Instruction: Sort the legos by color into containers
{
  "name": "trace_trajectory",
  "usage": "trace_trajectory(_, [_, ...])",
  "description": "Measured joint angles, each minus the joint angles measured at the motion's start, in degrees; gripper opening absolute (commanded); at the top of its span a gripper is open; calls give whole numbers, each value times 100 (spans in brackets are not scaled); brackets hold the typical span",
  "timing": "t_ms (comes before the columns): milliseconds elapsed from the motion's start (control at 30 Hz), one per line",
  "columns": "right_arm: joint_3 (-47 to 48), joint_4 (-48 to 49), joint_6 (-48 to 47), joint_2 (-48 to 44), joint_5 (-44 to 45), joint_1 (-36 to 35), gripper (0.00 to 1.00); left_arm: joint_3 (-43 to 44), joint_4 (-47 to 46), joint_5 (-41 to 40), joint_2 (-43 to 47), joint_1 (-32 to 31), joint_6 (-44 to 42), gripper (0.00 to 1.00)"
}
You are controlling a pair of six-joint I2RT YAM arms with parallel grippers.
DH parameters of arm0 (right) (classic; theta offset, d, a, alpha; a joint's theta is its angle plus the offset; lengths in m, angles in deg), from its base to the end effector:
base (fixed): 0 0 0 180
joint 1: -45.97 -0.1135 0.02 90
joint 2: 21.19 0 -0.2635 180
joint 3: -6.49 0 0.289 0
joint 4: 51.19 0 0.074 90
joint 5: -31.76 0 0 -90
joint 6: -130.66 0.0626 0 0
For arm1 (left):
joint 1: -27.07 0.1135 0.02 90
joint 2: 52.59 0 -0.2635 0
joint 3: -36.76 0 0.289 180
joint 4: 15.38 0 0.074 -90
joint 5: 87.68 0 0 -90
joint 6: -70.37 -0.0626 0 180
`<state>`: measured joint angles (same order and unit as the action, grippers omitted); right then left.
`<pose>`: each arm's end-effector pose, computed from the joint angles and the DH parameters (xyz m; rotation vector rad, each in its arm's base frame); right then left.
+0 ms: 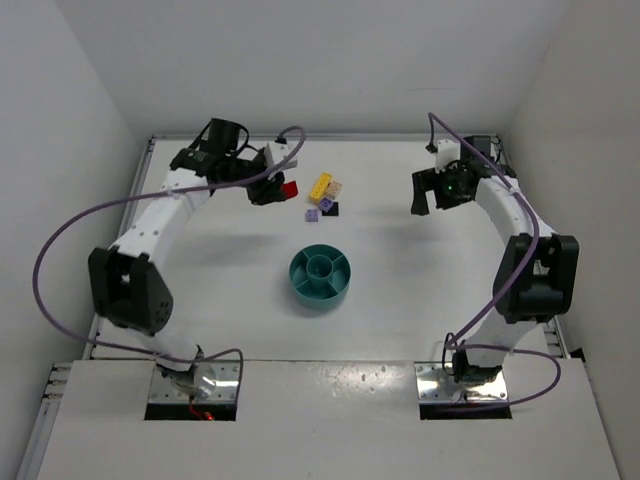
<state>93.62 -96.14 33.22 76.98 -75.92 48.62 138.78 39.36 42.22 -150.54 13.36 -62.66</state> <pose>0.4163 -0.0002 0.2082 -0.2239 2.5001 0.3210 0.4005 -0.1390 0.3006 1.3274 1.8432 -0.5873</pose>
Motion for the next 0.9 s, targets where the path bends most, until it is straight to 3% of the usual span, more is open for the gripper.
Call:
trace_trajectory(133, [0,-55,-68,-39,-94,-177,96,-579,48,243,1106,-286,192,16])
trace_trajectory(300, [0,-94,-162,-39,-205,-365,96,-1615,216,214,1657,-695,262,18])
trace_trajectory(500, [13,-122,-214,-17,-247,-535,96,-1843,262,-24,1460,-1139,256,20])
trace_trajectory(900, [31,-160,-352,-13,-240,-693,96,-1106,-2,-330,120,-1399,-166,20])
